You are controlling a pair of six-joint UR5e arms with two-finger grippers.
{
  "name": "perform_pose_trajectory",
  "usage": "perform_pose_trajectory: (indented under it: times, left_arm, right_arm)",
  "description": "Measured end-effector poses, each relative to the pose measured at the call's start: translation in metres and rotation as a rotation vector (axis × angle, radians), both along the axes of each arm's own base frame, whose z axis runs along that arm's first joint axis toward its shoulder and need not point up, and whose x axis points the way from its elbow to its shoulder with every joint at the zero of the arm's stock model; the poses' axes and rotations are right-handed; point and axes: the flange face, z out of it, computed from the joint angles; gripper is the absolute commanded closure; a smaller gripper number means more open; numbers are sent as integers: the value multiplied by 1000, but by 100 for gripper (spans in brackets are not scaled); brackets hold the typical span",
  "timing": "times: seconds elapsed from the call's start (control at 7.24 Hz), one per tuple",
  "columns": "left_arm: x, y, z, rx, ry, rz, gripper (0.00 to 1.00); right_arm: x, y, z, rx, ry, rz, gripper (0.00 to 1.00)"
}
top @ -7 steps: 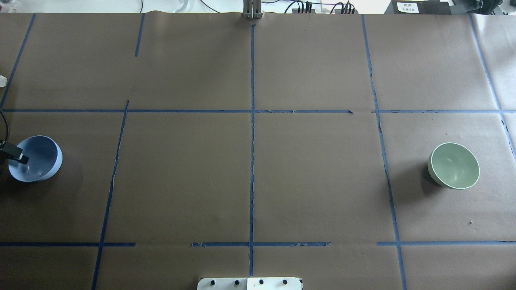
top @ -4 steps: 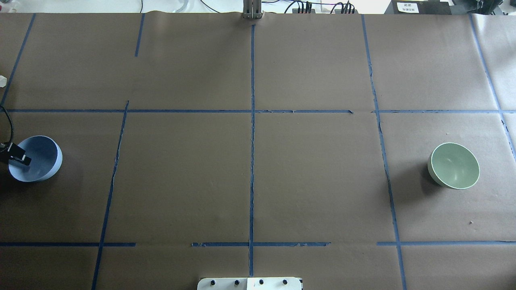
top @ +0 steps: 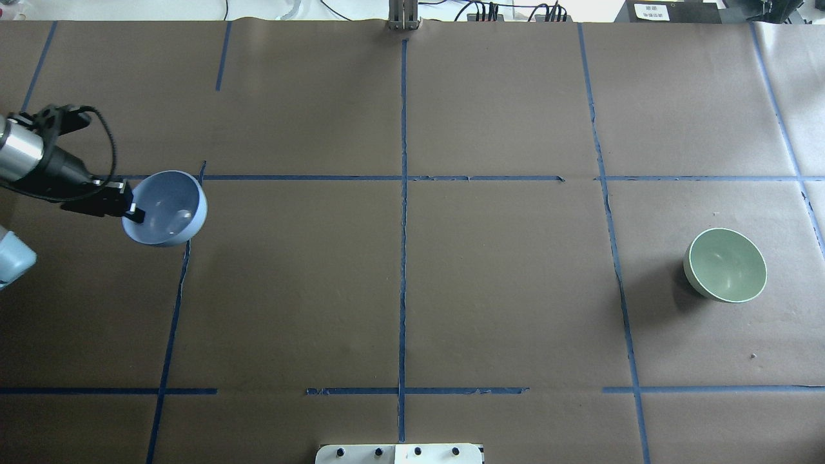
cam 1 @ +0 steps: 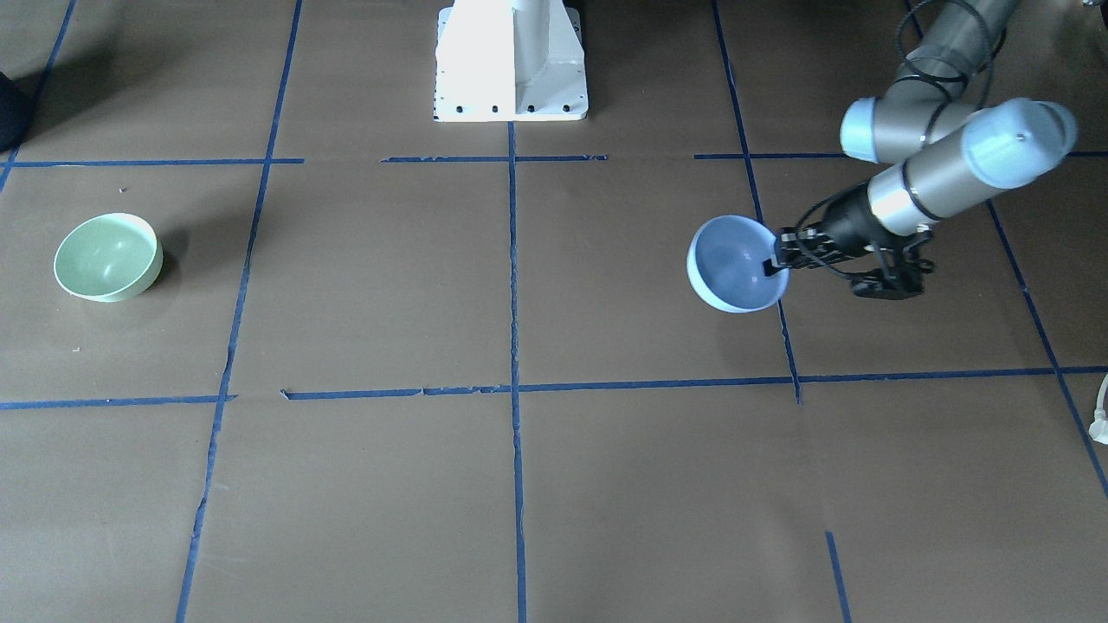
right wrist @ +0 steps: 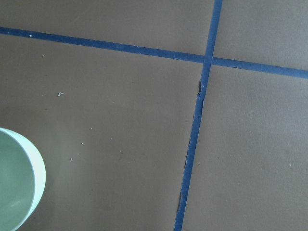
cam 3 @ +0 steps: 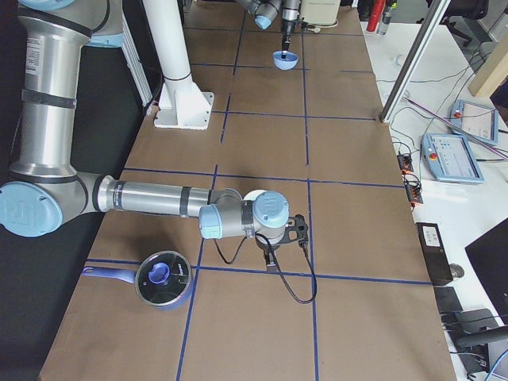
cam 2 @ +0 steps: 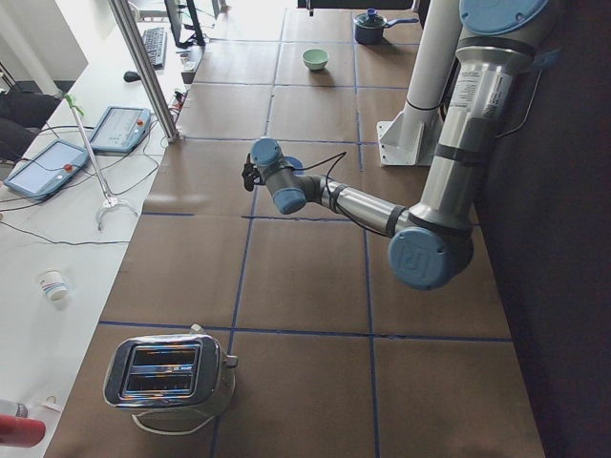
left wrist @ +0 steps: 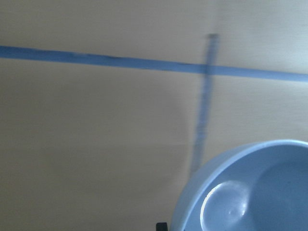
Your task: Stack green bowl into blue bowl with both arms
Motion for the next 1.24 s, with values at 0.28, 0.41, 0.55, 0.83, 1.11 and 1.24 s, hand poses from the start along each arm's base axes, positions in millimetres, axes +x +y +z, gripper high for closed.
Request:
perform_pose_trajectory:
  times: [0.28, 0.41, 0.55, 0.83, 1.11, 1.24]
  left_arm:
    - [123, 34, -89, -16, -21, -45, 100]
    - [167, 54, -105, 2, -49, -64, 100]
    - [192, 66, -110, 15, -66, -72, 99]
    - [211, 75, -114, 26, -79, -76, 97]
    - [215, 77, -116, 29, -79, -75, 62]
    - [216, 78, -117, 30, -78, -74, 28]
  right_arm:
    - [-1, -1, -1, 2, -2, -1, 0]
    - [-1, -2, -1, 2, -3, -2, 0]
    - [-1, -2, -1, 3, -3, -2, 0]
    - [-1, -2, -2, 5, -2, -2, 0]
    - [-1, -3, -2, 6, -2, -2, 0]
    - [-1, -3, -2, 5, -1, -3, 0]
